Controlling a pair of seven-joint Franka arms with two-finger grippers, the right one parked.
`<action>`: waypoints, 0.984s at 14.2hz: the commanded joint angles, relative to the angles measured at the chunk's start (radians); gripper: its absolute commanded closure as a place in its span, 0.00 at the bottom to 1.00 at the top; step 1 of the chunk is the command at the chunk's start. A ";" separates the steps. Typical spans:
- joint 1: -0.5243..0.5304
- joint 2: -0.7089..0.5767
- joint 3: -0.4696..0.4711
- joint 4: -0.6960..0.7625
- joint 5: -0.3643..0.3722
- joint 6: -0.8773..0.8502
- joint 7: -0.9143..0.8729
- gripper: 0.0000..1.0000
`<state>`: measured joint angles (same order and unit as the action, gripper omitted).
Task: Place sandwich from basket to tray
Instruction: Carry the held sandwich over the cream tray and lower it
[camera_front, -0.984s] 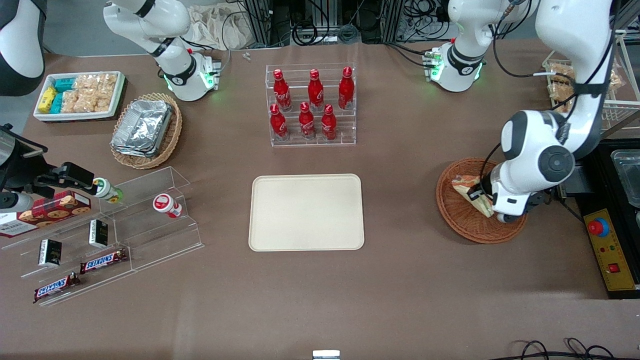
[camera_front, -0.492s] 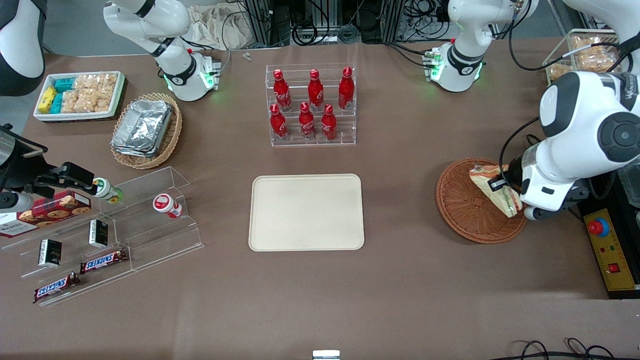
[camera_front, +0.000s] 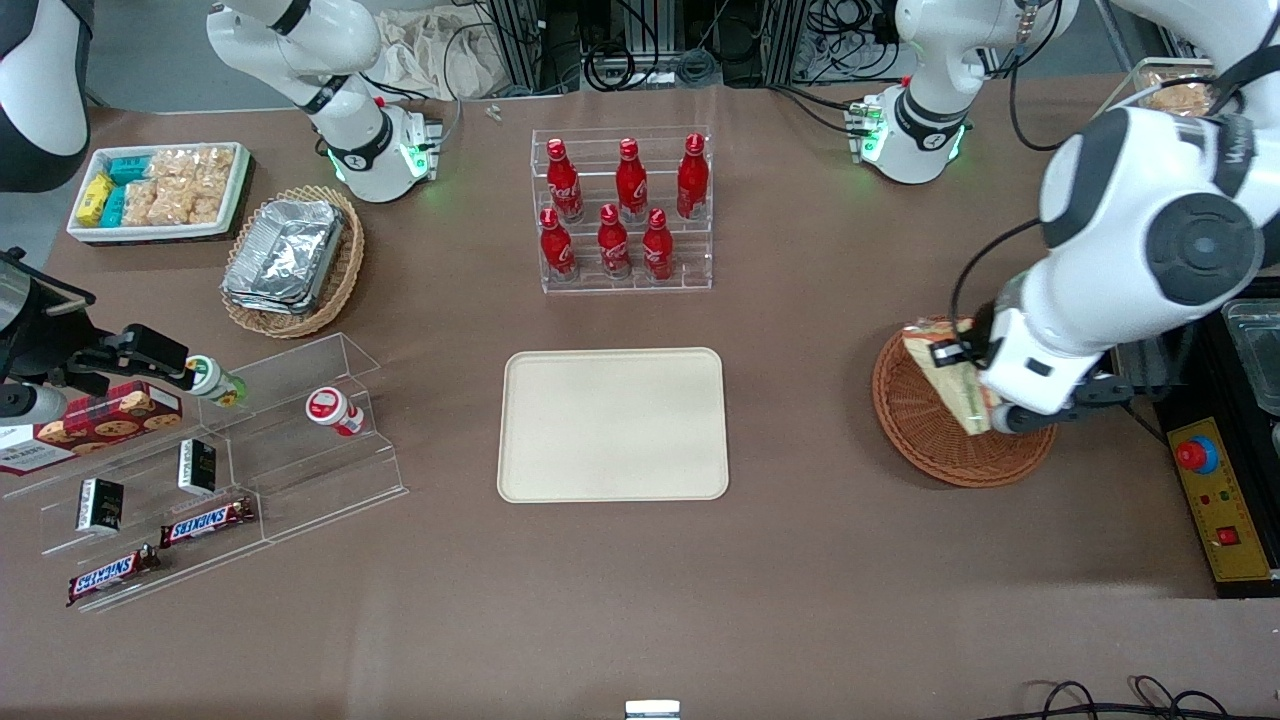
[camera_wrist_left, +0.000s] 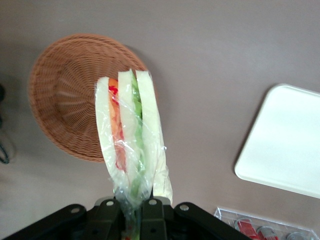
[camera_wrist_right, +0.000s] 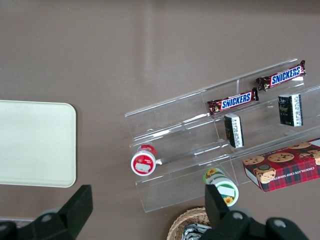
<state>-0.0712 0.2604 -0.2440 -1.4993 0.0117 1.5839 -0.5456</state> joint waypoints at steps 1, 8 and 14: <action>-0.073 0.063 -0.004 0.060 0.014 0.022 0.021 0.99; -0.252 0.192 -0.008 0.060 0.017 0.244 -0.007 1.00; -0.341 0.341 -0.006 0.060 0.021 0.448 -0.088 1.00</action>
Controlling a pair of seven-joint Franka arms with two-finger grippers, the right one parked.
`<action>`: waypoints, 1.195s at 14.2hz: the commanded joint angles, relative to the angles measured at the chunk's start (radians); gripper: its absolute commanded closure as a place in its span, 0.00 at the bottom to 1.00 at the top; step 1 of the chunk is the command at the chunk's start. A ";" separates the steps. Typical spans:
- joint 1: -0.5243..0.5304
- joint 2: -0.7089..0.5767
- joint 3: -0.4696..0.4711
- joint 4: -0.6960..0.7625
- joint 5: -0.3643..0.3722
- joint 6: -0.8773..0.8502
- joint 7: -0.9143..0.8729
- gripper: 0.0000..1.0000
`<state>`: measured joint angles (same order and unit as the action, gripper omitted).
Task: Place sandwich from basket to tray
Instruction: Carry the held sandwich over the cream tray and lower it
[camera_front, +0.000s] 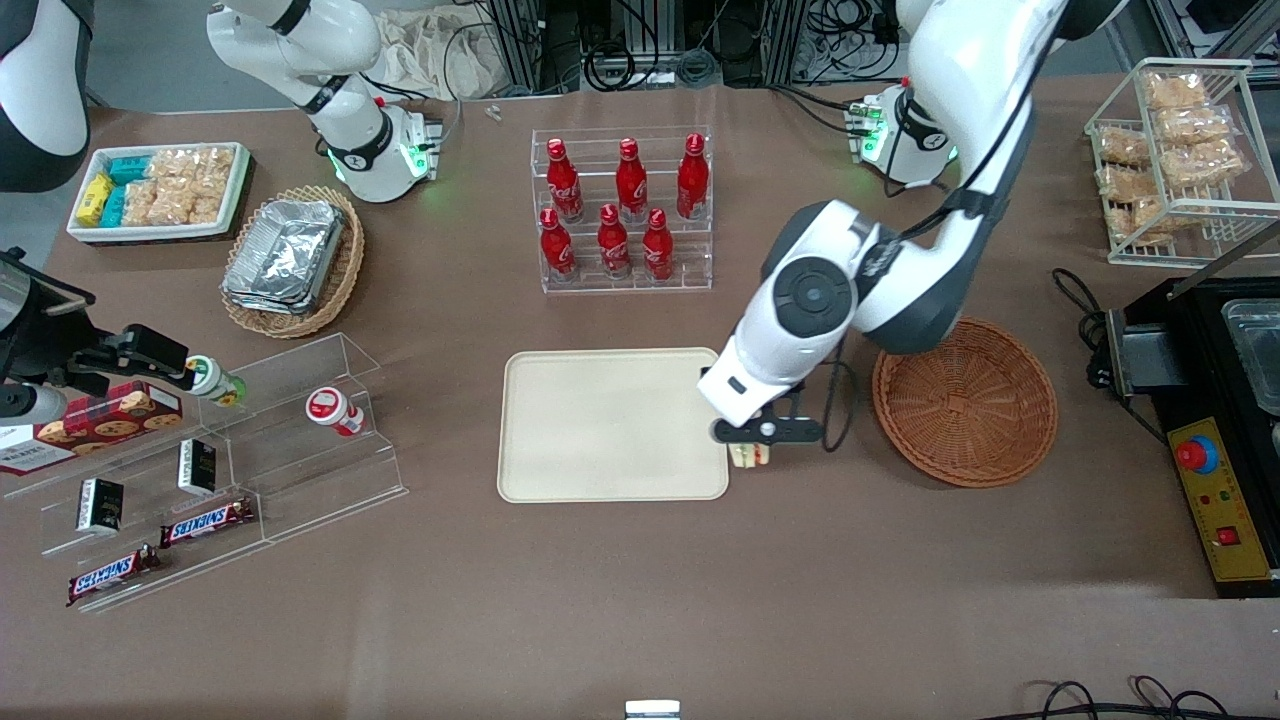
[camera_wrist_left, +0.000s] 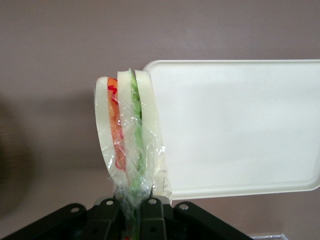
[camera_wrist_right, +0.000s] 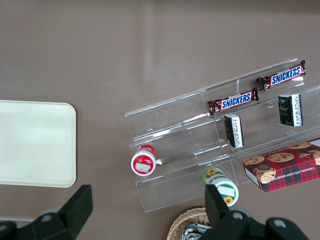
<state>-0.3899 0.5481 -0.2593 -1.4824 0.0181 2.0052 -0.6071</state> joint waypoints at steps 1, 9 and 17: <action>-0.029 0.076 0.008 0.044 0.014 0.055 -0.028 1.00; -0.072 0.188 0.009 0.037 0.022 0.155 -0.008 1.00; -0.058 0.171 0.011 0.036 0.011 0.135 -0.026 0.01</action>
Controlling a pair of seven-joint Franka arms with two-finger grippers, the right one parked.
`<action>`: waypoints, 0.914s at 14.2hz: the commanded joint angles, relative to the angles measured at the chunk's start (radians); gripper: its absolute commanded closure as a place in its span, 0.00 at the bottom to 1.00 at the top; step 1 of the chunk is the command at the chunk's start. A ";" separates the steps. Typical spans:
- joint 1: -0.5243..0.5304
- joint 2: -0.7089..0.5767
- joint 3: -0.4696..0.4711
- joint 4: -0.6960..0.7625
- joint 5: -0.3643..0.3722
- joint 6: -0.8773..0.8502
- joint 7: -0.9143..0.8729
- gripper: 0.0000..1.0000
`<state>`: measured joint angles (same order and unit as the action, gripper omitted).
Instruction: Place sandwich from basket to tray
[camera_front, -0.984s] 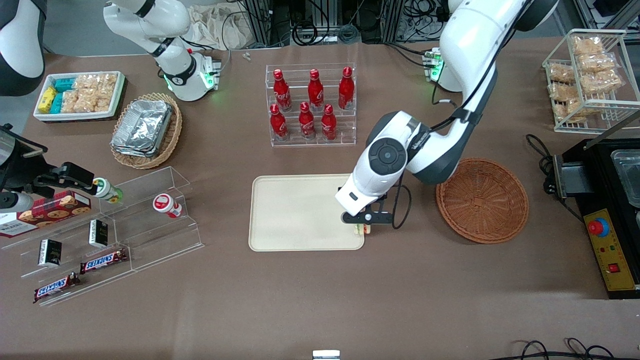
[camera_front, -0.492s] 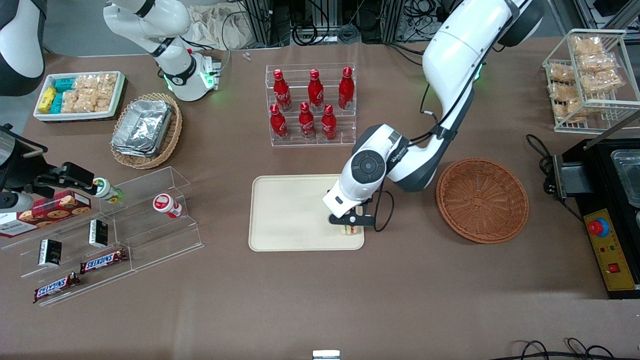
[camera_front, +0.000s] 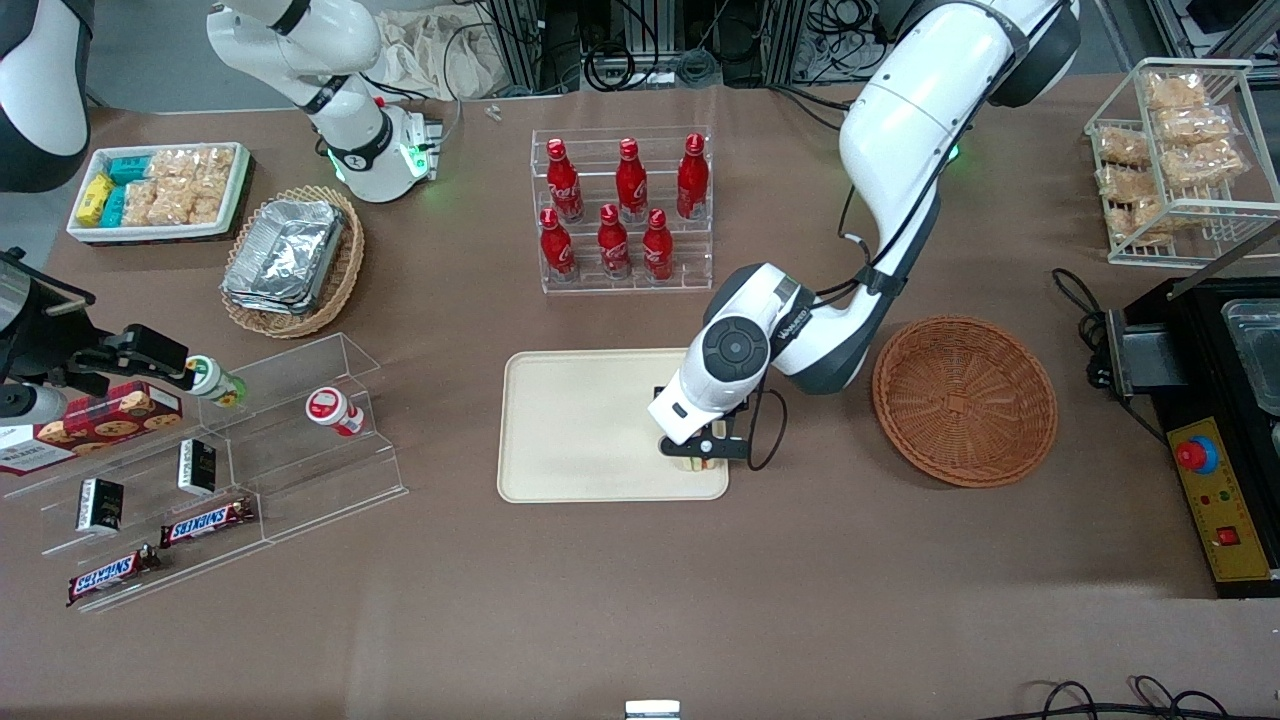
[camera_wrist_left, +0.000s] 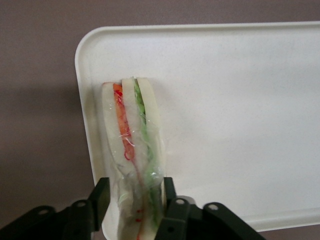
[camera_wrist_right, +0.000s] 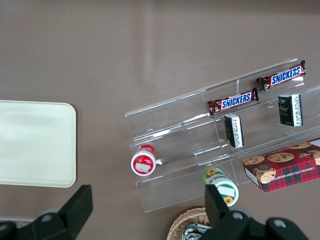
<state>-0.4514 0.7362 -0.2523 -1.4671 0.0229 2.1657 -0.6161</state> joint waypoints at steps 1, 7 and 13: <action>0.011 -0.053 0.005 0.018 0.002 -0.079 -0.014 0.01; 0.150 -0.262 0.004 0.014 -0.004 -0.456 0.162 0.01; 0.368 -0.437 0.005 0.014 -0.001 -0.667 0.500 0.01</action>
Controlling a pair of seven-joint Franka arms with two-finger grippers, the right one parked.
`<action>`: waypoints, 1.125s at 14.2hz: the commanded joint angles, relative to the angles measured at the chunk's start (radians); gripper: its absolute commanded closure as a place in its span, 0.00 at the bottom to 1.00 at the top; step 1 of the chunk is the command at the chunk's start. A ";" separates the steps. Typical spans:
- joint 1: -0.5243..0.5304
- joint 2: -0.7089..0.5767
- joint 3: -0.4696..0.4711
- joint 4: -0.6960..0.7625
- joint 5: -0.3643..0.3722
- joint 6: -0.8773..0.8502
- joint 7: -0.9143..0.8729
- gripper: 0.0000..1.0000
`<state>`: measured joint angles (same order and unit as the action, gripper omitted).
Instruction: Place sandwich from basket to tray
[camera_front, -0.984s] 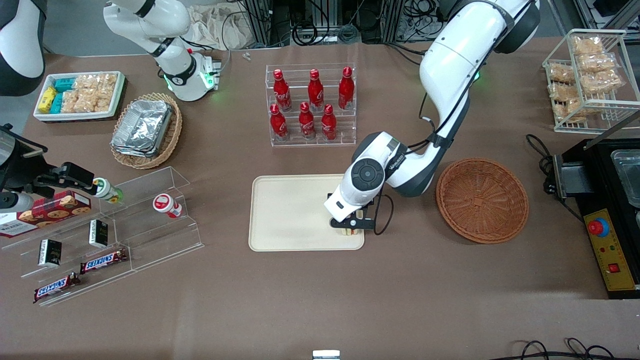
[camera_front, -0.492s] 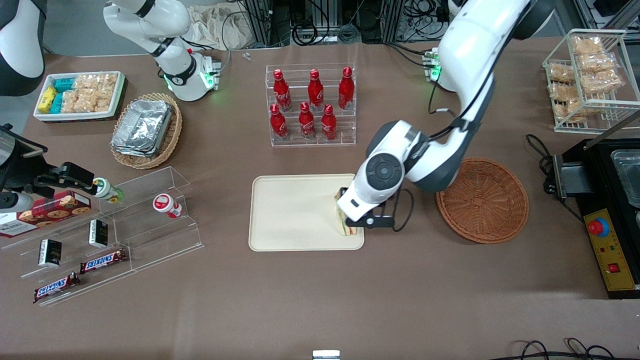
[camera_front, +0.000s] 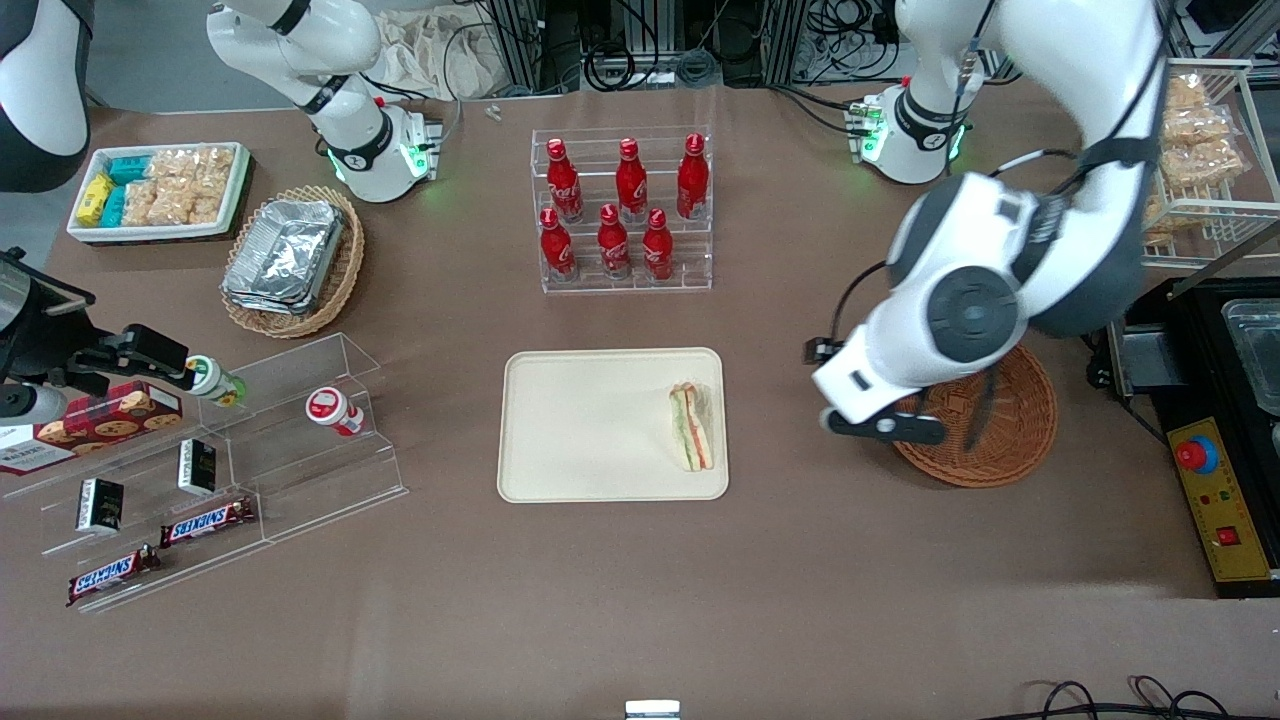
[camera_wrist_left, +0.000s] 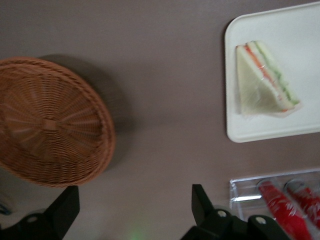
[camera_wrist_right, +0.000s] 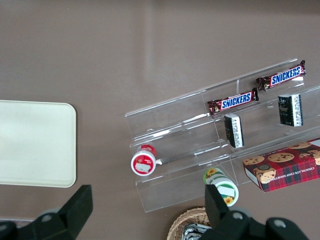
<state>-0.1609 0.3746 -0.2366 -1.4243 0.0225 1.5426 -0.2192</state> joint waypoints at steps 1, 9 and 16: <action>0.121 -0.101 -0.010 -0.024 0.002 -0.053 0.145 0.01; 0.245 -0.181 0.000 -0.016 0.096 -0.138 0.175 0.00; 0.282 -0.187 0.005 -0.018 0.097 -0.133 0.176 0.00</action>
<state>0.0999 0.2160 -0.2262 -1.4245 0.1101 1.4163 -0.0436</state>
